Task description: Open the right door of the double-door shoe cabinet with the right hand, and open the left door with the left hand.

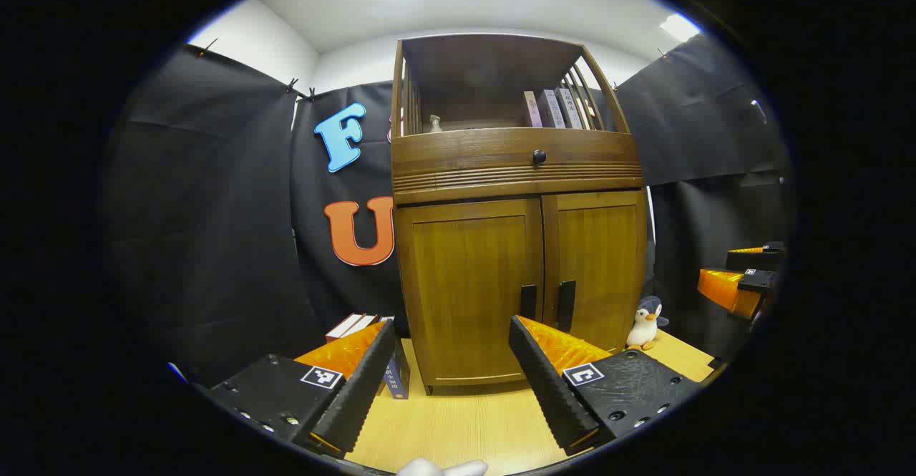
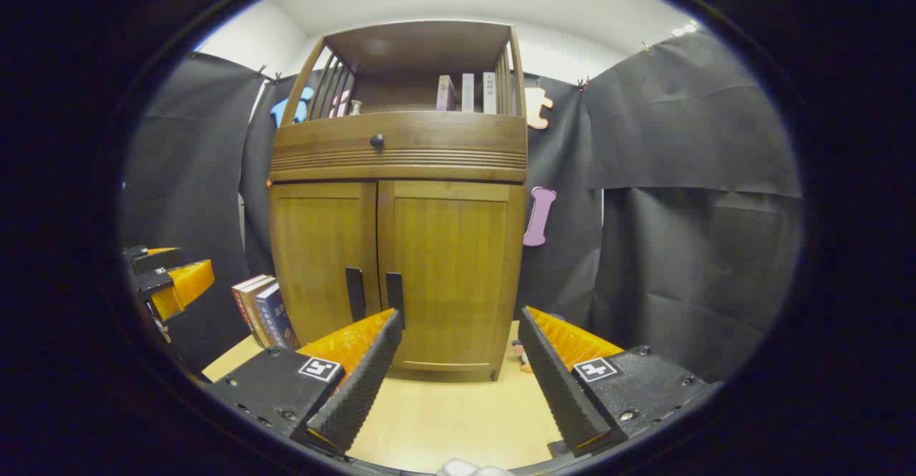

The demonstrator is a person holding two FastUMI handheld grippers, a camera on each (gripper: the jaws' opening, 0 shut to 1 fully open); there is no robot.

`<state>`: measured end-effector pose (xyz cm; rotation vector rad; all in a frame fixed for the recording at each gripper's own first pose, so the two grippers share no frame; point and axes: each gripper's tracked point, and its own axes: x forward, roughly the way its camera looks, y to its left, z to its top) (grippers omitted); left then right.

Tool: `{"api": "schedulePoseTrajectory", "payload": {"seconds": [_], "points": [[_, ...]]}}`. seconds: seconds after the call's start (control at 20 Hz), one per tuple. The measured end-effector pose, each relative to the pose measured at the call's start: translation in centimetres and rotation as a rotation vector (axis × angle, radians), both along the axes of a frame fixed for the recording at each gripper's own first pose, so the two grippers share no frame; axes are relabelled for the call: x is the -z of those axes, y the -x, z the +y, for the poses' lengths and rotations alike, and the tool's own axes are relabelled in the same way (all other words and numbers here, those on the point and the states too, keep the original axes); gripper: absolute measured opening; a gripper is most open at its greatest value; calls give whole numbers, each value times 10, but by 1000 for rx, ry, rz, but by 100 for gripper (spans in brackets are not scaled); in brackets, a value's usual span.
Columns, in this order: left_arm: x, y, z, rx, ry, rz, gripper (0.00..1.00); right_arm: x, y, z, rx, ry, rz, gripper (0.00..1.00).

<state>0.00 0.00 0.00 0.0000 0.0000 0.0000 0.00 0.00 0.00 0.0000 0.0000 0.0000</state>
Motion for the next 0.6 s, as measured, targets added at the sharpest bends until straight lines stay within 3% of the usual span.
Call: {"api": "schedulePoseTrajectory", "payload": {"seconds": [0.6], "points": [[4,2,12,12,9,2,96,4,5,10,-2,12,2,100]]}}
